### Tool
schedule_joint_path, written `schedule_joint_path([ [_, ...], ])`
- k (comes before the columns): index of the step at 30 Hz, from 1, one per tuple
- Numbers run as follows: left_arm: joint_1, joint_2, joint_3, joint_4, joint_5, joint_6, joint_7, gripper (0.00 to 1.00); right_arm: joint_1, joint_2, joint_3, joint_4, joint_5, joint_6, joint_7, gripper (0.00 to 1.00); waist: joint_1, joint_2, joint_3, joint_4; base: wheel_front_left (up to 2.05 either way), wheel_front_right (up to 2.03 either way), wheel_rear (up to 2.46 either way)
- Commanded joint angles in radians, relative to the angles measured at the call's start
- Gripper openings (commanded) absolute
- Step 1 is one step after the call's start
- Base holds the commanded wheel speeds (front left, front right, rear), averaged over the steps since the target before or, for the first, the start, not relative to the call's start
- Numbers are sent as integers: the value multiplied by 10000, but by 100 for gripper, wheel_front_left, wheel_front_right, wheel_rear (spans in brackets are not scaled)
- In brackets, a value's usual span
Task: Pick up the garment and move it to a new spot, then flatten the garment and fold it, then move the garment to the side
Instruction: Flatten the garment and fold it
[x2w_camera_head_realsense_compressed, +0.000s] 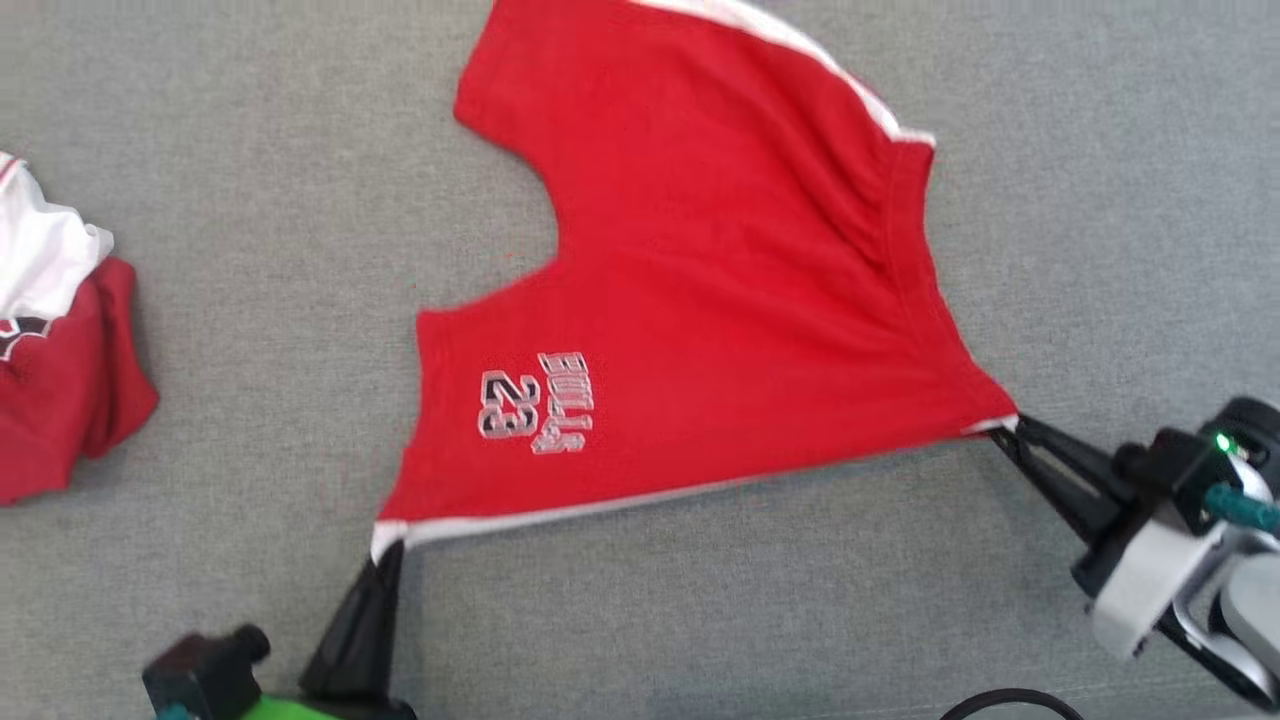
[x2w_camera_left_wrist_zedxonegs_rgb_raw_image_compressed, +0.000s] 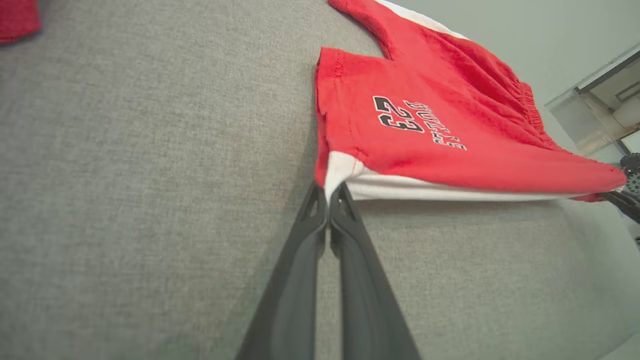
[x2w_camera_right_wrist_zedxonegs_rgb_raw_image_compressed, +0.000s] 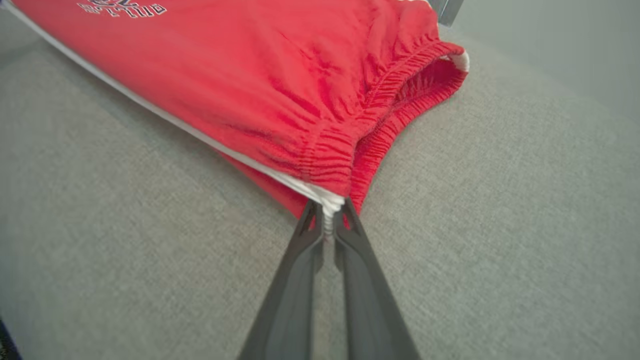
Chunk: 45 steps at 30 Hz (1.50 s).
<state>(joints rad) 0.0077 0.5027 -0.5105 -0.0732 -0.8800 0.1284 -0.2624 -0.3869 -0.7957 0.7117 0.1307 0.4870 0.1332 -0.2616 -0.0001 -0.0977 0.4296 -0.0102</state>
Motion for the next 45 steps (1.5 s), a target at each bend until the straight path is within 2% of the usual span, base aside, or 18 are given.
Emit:
schedule_joint_path([
  [1,526,-106,157,-108,-30,258,-35,0,582,-271,-257,31,-5,-45,-4,0,1,2,-865,189,0,0,0],
  [4,1768,-540,200,-624,-181,477,-37,0,2195,-426,-821,-346,60,-46,-2,0,1,2,-1132,444,0,0,0],
  [7,2463,-533,71,-1186,-288,521,-17,0,3593,-297,-1541,-901,94,-45,0,0,1,2,-1175,528,0,0,0],
  [10,2655,-197,129,-1807,-355,536,225,0,4220,95,-2176,-1657,48,-42,170,0,1,2,-895,310,0,0,0],
  [13,2137,316,445,-2293,-381,543,695,0,4079,692,-2555,-2277,251,-34,463,0,1,2,-441,1,0,0,0],
  [15,1627,516,812,-2640,-838,420,1097,0,3575,1062,-2535,-2619,448,-33,739,0,1,2,-5,-272,0,0,0],
  [20,-378,1863,1375,-2960,-979,362,2959,0,1921,1873,-2189,-2598,1201,-33,918,0,1,2,958,-921,0,0,0],
  [21,-378,1863,1375,-2960,-979,362,2959,0,1921,1873,-2189,-2598,1201,-33,918,0,1,2,958,-921,0,0,0],
  [23,-1381,2231,1408,-3042,-1084,315,3849,0,1360,2131,-2121,-2373,1561,-33,807,0,1,2,1229,-1137,0,0,0],
  [24,-2429,2599,1339,-3028,-1125,262,4792,0,959,2313,-2057,-2092,1873,-31,722,0,1,2,1462,-1336,0,0,0],
  [27,-4092,2893,1095,-2811,-1106,59,6118,0,582,2494,-1893,-1740,2307,-31,530,0,1,2,1702,-1620,0,0,0],
  [30,-5715,2945,920,-2395,-923,-103,7103,0,310,2699,-1684,-1538,2652,-31,321,0,1,2,1875,-1925,0,0,0],
  [35,-7823,2554,605,-1471,-878,-310,8253,0,-168,3097,-1510,-1357,3193,-31,82,0,1,2,1969,-2424,0,0,0],
  [40,-9335,2410,96,-412,-707,-492,9472,0,-795,3625,-1672,-1137,3884,-28,12,0,1,2,2063,-2809,0,0,0],
  [45,-10636,2204,-479,870,-248,-762,10366,0,-1593,3822,-1301,-984,4209,-27,21,0,1,2,2259,-2991,0,0,0],
])
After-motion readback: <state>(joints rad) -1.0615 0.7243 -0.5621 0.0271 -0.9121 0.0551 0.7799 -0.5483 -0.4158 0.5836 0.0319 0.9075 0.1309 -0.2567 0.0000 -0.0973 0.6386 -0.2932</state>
